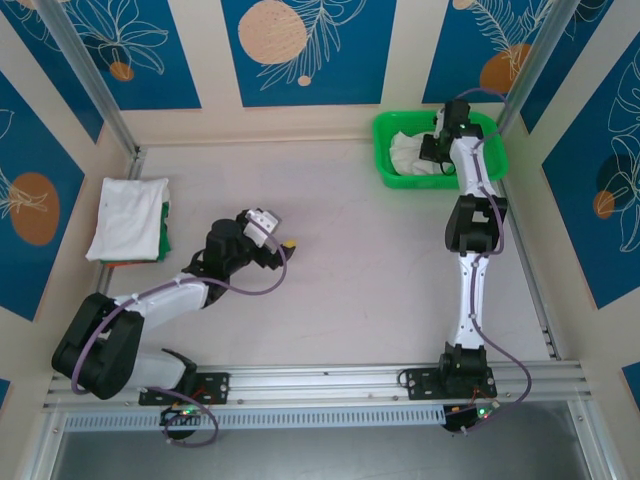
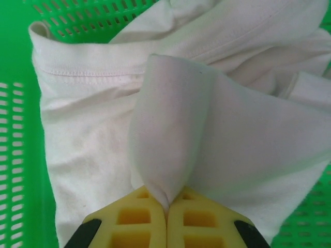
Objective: Fold and stack the t-shirts
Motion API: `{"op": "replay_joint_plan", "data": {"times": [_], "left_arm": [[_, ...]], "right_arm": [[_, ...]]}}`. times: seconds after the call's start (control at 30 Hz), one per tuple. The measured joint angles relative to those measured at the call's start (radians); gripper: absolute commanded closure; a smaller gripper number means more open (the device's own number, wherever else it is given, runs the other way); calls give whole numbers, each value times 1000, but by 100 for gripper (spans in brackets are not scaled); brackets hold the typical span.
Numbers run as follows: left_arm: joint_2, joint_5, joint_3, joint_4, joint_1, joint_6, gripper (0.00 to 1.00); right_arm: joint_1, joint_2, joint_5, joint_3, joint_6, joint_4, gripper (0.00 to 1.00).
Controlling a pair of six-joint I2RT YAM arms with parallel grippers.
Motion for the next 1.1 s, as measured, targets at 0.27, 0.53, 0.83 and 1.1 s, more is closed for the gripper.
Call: {"op": "replay_joint_plan", "data": {"times": [0.27,0.53,0.83,1.1], "left_arm": [[-6,-2,0,2,-6,1,0],[-48,-11,-18,14,-8,-2,0],[-97,-56,-66,32,-8,-17,0],[-247,-236,-133,-6,-3,-2,0]], "right_arm": [[35,-237,-24,-98,8,41,100],[107,-476,-121,-29,12,110,100],[204,-615,-316,24,14,127,100],[322,-748,-462,-261,24,180,100]]}}
